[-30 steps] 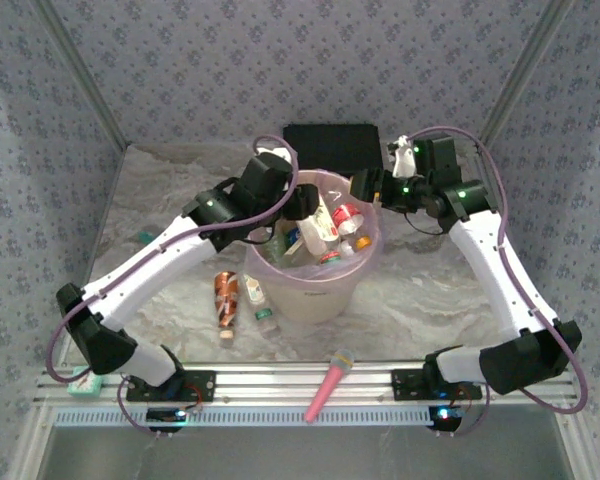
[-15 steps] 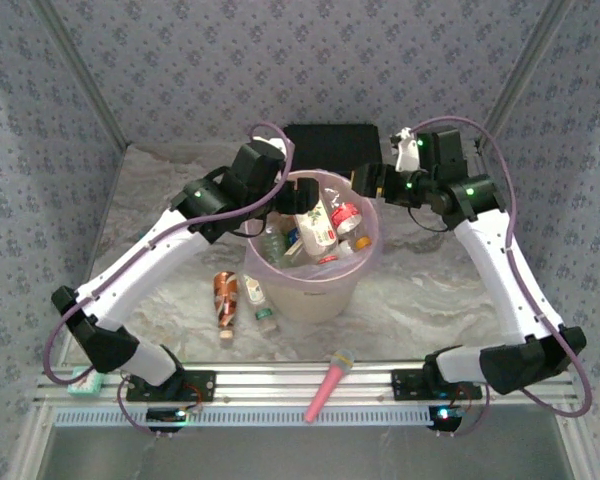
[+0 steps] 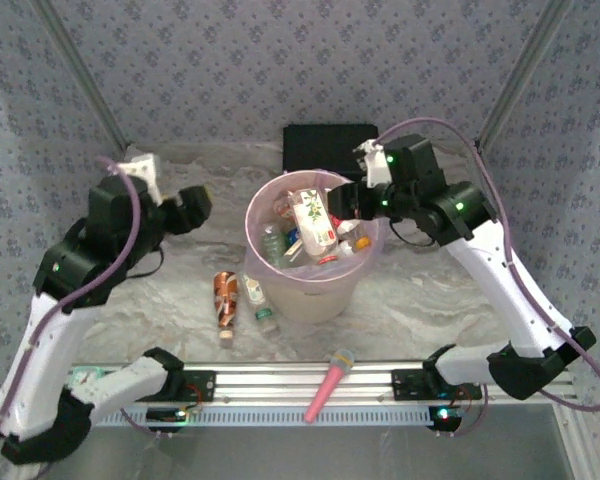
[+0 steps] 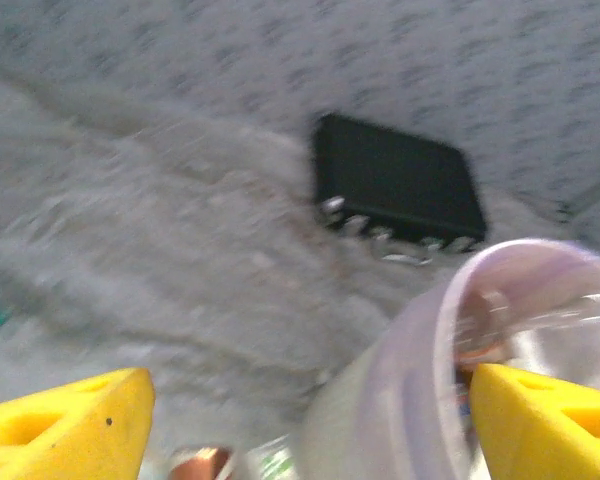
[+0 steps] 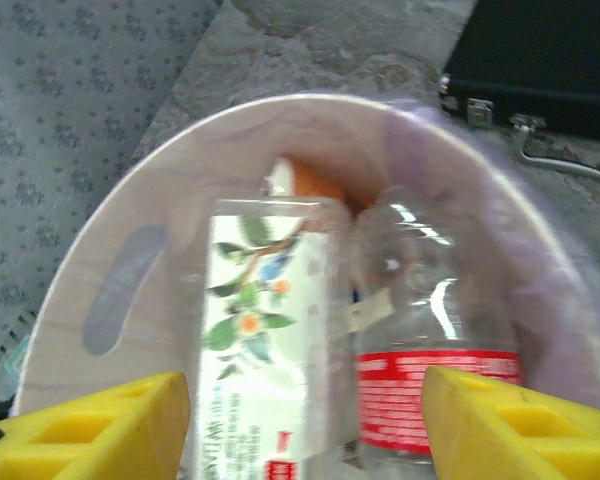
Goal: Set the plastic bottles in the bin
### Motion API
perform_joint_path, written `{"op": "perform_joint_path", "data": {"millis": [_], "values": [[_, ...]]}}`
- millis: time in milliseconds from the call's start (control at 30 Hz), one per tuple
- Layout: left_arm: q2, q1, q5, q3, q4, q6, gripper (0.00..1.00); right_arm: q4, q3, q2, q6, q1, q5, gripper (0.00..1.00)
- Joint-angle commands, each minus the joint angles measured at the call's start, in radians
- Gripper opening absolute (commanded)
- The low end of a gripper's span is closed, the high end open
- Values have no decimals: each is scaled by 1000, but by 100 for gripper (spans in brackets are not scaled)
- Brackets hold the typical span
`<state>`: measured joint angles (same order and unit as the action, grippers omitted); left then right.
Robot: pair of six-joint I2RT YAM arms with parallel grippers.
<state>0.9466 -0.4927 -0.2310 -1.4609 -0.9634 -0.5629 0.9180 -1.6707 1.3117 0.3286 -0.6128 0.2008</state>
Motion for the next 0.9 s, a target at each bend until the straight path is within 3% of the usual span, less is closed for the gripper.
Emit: {"op": "perform_joint_path", "data": {"millis": [0, 100, 400, 633, 867], "values": [[-19, 96, 98, 195, -50, -48, 82, 65, -61, 34, -79, -79, -151, 64], [-28, 134, 188, 362, -3, -84, 82, 84, -83, 73, -125, -151, -255, 64], [-68, 102, 269, 704, 149, -240, 81, 55, -52, 132, -134, -183, -284, 66], [-5, -22, 257, 824, 214, -319, 81, 81, -49, 169, -131, -179, -325, 67], [36, -27, 245, 885, 278, -345, 76, 74, -12, 164, -120, -164, -332, 66]]}}
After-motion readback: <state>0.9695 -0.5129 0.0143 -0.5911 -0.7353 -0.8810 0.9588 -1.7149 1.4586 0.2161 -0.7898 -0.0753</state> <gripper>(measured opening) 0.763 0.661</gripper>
